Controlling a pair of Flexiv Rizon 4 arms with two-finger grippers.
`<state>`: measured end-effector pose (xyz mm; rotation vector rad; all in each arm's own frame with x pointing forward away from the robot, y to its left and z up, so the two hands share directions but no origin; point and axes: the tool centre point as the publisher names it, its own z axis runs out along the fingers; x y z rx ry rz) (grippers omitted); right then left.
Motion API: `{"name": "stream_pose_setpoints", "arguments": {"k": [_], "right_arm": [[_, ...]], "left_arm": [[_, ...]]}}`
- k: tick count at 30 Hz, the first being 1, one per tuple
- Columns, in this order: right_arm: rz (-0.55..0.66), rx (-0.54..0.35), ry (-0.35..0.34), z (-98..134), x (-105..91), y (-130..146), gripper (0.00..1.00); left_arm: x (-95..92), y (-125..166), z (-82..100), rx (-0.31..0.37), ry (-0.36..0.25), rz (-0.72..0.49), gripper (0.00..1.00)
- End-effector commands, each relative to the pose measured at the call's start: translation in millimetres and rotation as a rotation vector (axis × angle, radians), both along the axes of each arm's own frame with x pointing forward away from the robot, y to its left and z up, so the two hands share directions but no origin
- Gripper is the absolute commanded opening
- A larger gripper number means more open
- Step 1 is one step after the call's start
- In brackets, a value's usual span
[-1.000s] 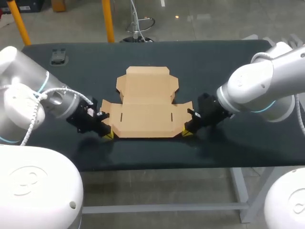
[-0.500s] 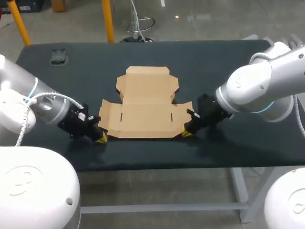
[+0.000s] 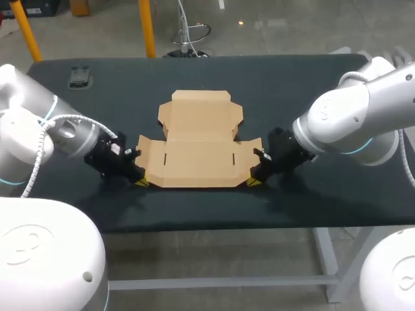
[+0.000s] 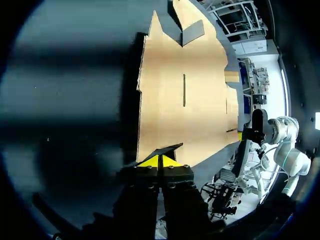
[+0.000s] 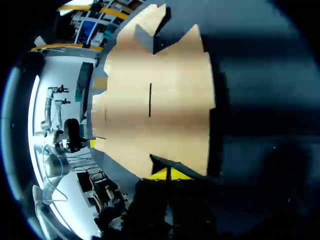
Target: Assemble the packaging by folding the flat box into shape, placing the metal phone stand inside, and closing the box properly
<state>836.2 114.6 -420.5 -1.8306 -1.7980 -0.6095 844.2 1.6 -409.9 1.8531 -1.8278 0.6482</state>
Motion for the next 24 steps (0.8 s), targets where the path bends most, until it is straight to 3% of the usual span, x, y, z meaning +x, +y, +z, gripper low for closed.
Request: {"name": "stream_pose_setpoints", "arguments": {"k": [1, 10, 24], "right_arm": [[0.003, 0.001, 0.003, -0.1, 1.0, -0.1, 0.0], [0.017, -0.007, -0.002, 2.1, 2.0, 5.2, 0.0], [0.033, -0.022, -0.013, 8.4, 5.4, 12.2, 0.0]], "left_arm": [[0.5, -4.6, 2.3, 0.007, 0.004, -0.02, 0.0], [-3.7, -17.4, 22.1, 0.069, -0.042, -0.062, 0.0], [0.6, -32.5, 25.1, 0.095, -0.047, -0.107, 0.0]]}}
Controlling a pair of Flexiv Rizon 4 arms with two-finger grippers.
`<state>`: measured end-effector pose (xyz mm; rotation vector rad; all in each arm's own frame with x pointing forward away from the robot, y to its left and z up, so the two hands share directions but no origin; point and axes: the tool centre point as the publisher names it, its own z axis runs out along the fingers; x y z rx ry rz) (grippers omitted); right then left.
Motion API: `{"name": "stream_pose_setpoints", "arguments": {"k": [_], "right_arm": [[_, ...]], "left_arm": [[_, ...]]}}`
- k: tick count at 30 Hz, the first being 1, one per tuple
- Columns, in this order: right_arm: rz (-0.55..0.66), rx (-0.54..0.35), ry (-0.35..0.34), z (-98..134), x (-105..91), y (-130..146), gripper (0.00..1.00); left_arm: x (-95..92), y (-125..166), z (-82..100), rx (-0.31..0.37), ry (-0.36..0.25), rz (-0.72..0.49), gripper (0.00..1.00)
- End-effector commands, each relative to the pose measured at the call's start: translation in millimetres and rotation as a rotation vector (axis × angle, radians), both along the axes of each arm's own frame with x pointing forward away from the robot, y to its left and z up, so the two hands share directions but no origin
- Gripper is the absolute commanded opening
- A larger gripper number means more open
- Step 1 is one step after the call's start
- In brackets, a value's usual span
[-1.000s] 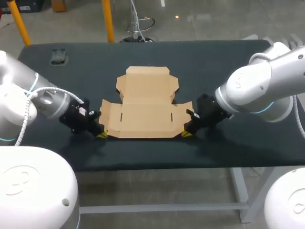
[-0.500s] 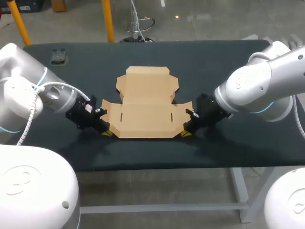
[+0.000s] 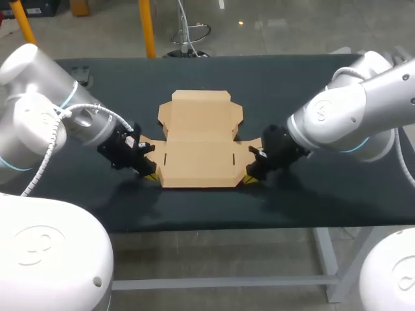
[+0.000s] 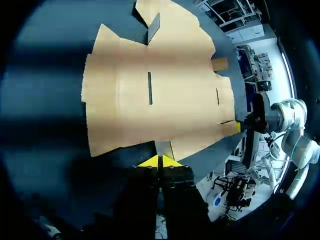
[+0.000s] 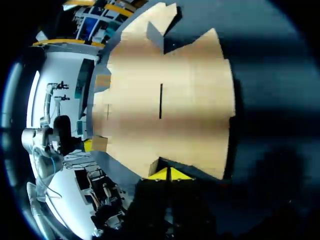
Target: Assemble the packaging by folding the flat box into shape, placing the metal phone stand inside, and closing the box properly
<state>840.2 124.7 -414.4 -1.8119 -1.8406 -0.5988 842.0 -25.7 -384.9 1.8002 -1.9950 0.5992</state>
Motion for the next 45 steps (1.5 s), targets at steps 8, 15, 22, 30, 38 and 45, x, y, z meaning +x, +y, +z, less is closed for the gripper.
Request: {"name": "stream_pose_setpoints", "arguments": {"k": [8, 15, 22, 30, 38, 45], "right_arm": [[0.012, -0.011, -0.012, 6.0, 3.6, 6.8, 0.0], [0.018, -0.005, -0.032, 10.8, 6.1, 9.8, 0.0], [0.031, -0.005, -0.037, 10.5, 9.4, 17.3, 0.0], [0.049, -0.01, -0.044, 12.2, 8.7, 25.3, 0.0], [0.072, -0.032, -0.04, 10.5, 5.0, 33.7, 0.0], [0.075, -0.058, -0.049, 6.4, 0.1, 38.2, 0.0]], "left_arm": [[1.5, -13.6, -1.5, 0.018, 0.007, -0.033, 0.0], [-2.8, -20.2, -0.6, 0.026, 0.0, -0.05, 0.0], [-4.7, -28.3, -2.9, 0.025, -0.003, -0.067, 0.0], [-7.7, -30.6, -3.4, 0.013, -0.009, -0.079, 0.0], [-7.2, -32.0, -12.0, 0.013, 0.007, -0.079, 0.0], [-11.3, -36.5, -13.9, 0.041, -0.037, -0.032, 0.0]]}}
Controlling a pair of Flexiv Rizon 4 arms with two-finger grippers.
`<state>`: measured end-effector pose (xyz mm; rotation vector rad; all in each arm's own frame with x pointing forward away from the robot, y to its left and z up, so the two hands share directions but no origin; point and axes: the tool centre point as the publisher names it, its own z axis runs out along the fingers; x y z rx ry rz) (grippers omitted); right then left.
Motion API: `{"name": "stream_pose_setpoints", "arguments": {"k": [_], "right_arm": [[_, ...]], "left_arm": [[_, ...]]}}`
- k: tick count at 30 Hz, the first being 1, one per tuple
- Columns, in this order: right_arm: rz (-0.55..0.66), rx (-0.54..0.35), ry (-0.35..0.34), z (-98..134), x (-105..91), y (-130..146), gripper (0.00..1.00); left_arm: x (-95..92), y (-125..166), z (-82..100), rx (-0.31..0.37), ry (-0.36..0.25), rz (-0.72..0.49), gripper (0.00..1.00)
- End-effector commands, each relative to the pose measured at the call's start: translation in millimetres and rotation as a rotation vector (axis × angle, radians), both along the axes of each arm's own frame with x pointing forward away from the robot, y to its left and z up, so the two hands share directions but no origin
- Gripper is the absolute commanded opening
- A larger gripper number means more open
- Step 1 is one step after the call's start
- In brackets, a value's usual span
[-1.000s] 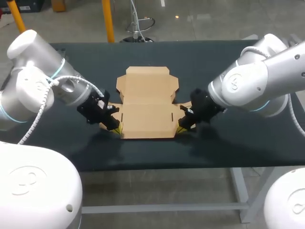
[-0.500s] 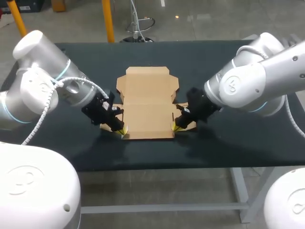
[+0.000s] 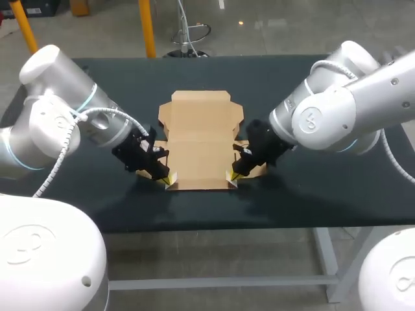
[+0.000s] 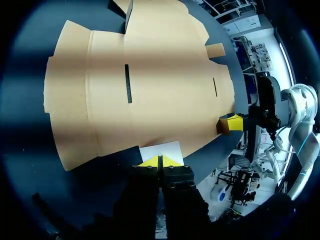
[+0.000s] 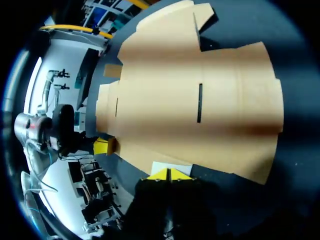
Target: Assemble the packaging by folding the flat box into shape, placing the metal phone stand inside, and closing the box properly
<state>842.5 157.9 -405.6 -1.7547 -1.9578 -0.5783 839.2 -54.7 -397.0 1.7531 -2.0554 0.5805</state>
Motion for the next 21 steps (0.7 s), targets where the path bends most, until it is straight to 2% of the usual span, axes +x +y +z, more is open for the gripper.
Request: {"name": "stream_pose_setpoints", "arguments": {"k": [1, 11, 21], "right_arm": [[-0.007, -0.022, -0.009, -3.8, -3.0, 5.5, 0.0], [-0.02, -0.091, -0.04, -12.5, -8.4, 10.9, 0.0], [-0.04, -0.152, -0.039, -26.1, -7.4, 14.4, 0.0]], "left_arm": [[-9.1, -8.9, -2.4, 0.037, -0.037, 0.039, 0.0], [-12.9, -15.9, -8.7, 0.089, -0.099, 0.089, 0.0], [-9.3, -18.0, -20.6, 0.135, -0.126, 0.127, 0.0]]}}
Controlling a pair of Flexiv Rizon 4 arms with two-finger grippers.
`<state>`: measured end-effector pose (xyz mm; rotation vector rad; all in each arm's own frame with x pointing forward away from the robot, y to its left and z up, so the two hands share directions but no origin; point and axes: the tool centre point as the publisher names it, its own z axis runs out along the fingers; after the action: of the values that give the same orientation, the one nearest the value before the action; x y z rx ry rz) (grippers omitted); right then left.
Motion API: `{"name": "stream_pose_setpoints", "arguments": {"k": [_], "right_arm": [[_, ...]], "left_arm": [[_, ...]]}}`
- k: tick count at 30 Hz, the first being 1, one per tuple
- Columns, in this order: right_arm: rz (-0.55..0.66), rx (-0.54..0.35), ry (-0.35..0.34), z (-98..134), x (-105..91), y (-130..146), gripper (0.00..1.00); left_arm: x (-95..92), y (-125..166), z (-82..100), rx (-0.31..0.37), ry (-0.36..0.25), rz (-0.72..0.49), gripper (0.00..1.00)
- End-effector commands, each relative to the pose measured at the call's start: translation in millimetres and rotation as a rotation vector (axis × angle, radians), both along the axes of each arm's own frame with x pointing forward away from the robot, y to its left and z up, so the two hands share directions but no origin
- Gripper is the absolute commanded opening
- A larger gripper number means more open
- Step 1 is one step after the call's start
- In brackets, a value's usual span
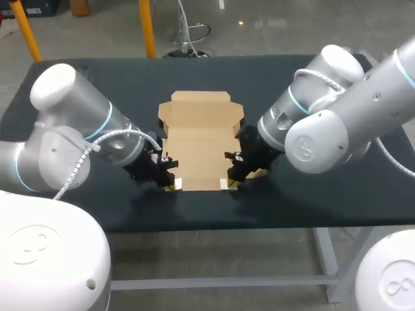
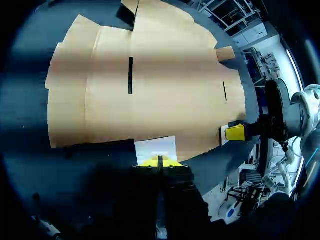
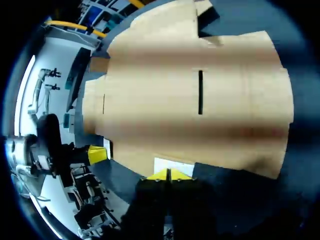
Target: Assemble the packaging by folding the flat box into shape, placing the metal phone stand inside, and closing the box properly
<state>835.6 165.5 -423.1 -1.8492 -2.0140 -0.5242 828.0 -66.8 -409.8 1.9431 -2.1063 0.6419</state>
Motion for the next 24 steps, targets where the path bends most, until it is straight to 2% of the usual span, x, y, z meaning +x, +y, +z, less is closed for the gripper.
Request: {"name": "stream_pose_setpoints", "arguments": {"k": [1, 8, 12, 21, 24], "right_arm": [[-0.014, -0.057, -0.01, -9.9, -0.1, 6.8, 0.0], [-0.027, -0.08, -0.001, -15.3, 1.4, 6.8, 0.0], [-0.035, -0.067, -0.004, -8.3, 1.3, 1.1, 0.0], [-0.016, 0.064, -0.008, 24.9, 5.6, -24.1, 0.0], [0.007, 0.121, 0.013, 34.3, 8.5, -33.0, 0.0]], "left_arm": [[3.0, -6.1, -8.9, 0.042, -0.004, 0.021, 0.0], [5.1, -7.3, -10.9, 0.065, 0.018, 0.03, 0.0], [3.4, -6.4, -4.3, 0.07, 0.023, 0.031, 0.0], [0.4, 2.2, 26.0, 0.046, -0.008, 0.033, 0.0], [3.6, 6.3, 35.2, 0.028, -0.004, 0.041, 0.0]]}}
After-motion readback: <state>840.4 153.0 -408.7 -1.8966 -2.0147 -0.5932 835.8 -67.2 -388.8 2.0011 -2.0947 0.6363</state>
